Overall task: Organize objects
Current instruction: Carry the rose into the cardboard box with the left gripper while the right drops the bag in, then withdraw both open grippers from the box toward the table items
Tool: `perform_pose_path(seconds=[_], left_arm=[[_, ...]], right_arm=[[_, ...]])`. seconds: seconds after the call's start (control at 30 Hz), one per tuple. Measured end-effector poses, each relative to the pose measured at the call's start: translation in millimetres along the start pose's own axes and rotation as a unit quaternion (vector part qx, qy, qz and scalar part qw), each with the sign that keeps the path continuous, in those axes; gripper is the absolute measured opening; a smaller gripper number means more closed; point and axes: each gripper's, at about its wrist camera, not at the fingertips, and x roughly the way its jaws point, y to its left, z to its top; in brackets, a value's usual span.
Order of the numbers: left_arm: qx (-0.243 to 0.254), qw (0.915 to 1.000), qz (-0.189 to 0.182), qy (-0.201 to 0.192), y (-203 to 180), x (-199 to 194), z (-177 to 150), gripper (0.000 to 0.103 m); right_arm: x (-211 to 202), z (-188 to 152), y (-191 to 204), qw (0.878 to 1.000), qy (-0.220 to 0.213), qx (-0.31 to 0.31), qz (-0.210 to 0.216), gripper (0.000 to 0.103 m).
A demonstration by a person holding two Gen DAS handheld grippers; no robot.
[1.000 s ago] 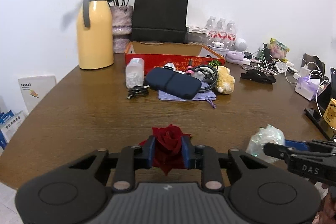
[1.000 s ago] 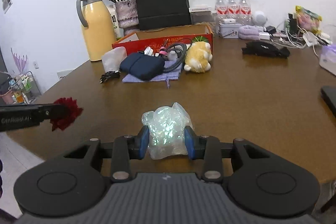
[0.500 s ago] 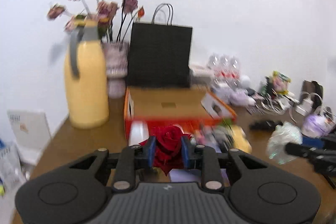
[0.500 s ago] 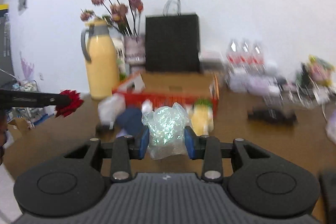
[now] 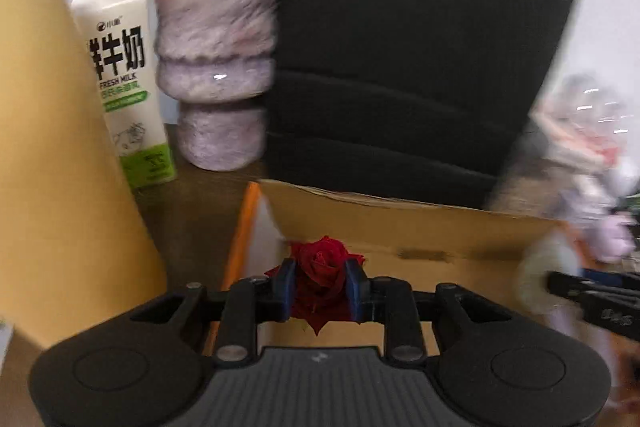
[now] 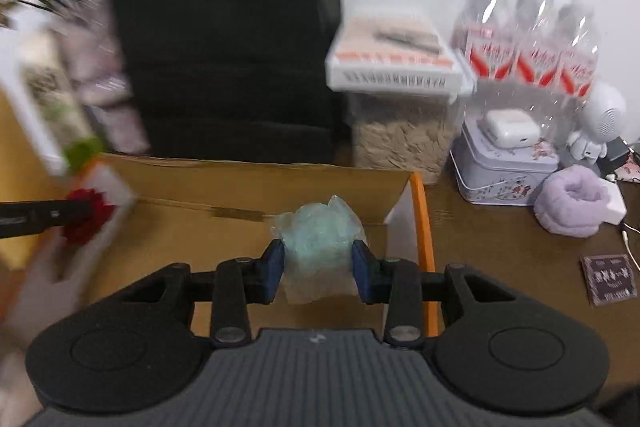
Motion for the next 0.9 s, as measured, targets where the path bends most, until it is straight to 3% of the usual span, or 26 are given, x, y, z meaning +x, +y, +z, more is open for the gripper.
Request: perform_pose_path(seconds=[0.07,0.13,0.2,0.23,0.4,0.47,0.53,0.63,0.73,0.83,0.9], left_arm=[[0.003,0.9999,0.006,0.013,3.0,17.9,2.2,0.033],[-0.002,0.9997,-0.019,0.017,6.8,22.4,-1.1,0.037],[0.022,0.999,-0.038,0.012,3.0,22.2,-5.3,0.058],[0.035,0.9986,-0.038,0.011,-0.2,21.4,-8.0,0.059],[0.058,0.9976,-0.032,0.022,-6.4,11.6,-18.6,0.061],[0.049,0.9982,-0.025,0.023,-7.0,2.6,-25.0,0.063],[0.041,0.9987,-0.019,0.023,-7.1,-10.1,-28.2,0.064],[0.019,0.9996,-0.018,-0.007,-0.8,-47.4,-28.3,0.073],[0.017,0.9994,-0.001,-0.032,4.4,-100.5,-32.1,0.077],[0.029,0.9963,-0.03,-0.076,15.4,-173.3,-61.3,0.084],[0.05,0.9905,-0.055,-0.116,22.7,-224.8,-99.9,0.094]], right_arm=[[23.6,-0.6,-1.8,1.0,0.011,0.0,-0.013,0.045],[37.5,-1.5,-2.4,0.999,0.014,0.003,-0.034,0.06],[35.8,-5.0,2.3,1.0,0.002,-0.013,-0.026,0.076],[33.5,-6.3,4.9,1.0,-0.003,-0.02,-0.022,0.085],[21.7,-15.3,9.7,0.999,-0.01,-0.029,-0.032,0.086],[13.5,-20.4,9.9,0.999,-0.011,-0.02,-0.029,0.092],[-2.8,-22.4,9.3,0.999,-0.037,-0.017,-0.032,0.098],[-42.5,-19.5,6.3,0.996,-0.084,0.0,-0.043,0.103],[-86.9,-18.8,3.3,0.995,-0.093,0.009,-0.036,0.103],[-136.5,-40.9,6.0,0.994,-0.103,0.007,-0.027,0.103],[-173.4,-72.1,12.3,0.991,-0.133,-0.012,-0.007,0.103]])
